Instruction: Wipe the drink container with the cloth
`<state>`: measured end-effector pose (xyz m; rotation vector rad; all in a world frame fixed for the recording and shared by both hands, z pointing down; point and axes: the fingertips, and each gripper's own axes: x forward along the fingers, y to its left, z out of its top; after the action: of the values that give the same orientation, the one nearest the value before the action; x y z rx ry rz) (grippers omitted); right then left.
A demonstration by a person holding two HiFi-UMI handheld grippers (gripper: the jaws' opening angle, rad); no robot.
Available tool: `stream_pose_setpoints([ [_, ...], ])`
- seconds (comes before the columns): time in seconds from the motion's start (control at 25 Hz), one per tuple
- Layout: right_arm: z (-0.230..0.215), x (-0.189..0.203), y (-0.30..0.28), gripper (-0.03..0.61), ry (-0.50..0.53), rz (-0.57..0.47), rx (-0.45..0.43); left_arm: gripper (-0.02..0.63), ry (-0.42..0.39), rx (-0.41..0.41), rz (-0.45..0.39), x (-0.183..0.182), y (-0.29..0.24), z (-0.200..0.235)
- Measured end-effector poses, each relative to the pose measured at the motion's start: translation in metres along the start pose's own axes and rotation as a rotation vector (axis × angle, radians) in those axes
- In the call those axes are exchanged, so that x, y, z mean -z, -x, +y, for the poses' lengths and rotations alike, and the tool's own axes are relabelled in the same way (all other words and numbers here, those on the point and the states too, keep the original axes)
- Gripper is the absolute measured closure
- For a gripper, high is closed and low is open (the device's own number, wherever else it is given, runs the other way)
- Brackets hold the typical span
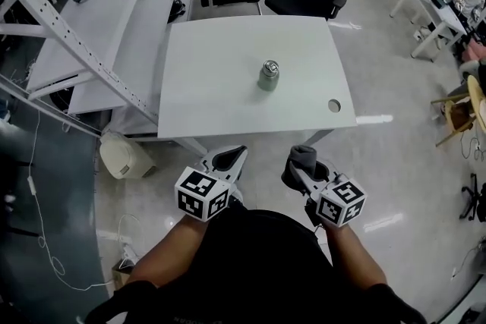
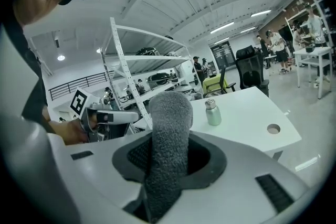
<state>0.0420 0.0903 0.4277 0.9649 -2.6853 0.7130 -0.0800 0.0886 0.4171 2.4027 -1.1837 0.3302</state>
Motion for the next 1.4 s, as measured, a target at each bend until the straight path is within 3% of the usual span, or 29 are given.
stream_pose_setpoints([
  [0.52, 0.013, -0.027, -0.064, 0.466, 0.015, -0.026, 0.073, 0.597, -0.030, 0.061, 0.004, -0.015, 0.000, 0.073],
  [0.88, 0.000, -0.032, -0.062, 0.466, 0.010, -0.018, 0.117, 0.597, -0.036, 0.094, 0.017, -0.021, -0.014, 0.079],
  [1.08, -0.012, -0.037, -0.071, 0.466, 0.024, -0.010, 0.091, 0.597, -0.050, 0.082, 0.013, -0.026, -0.025, 0.080],
  [1.4, -0.058, -0.067, -0.100, 0.466, 0.050, 0.019, 0.008, 0.597, -0.024, -0.007, 0.015, -0.044, -0.063, 0.101],
])
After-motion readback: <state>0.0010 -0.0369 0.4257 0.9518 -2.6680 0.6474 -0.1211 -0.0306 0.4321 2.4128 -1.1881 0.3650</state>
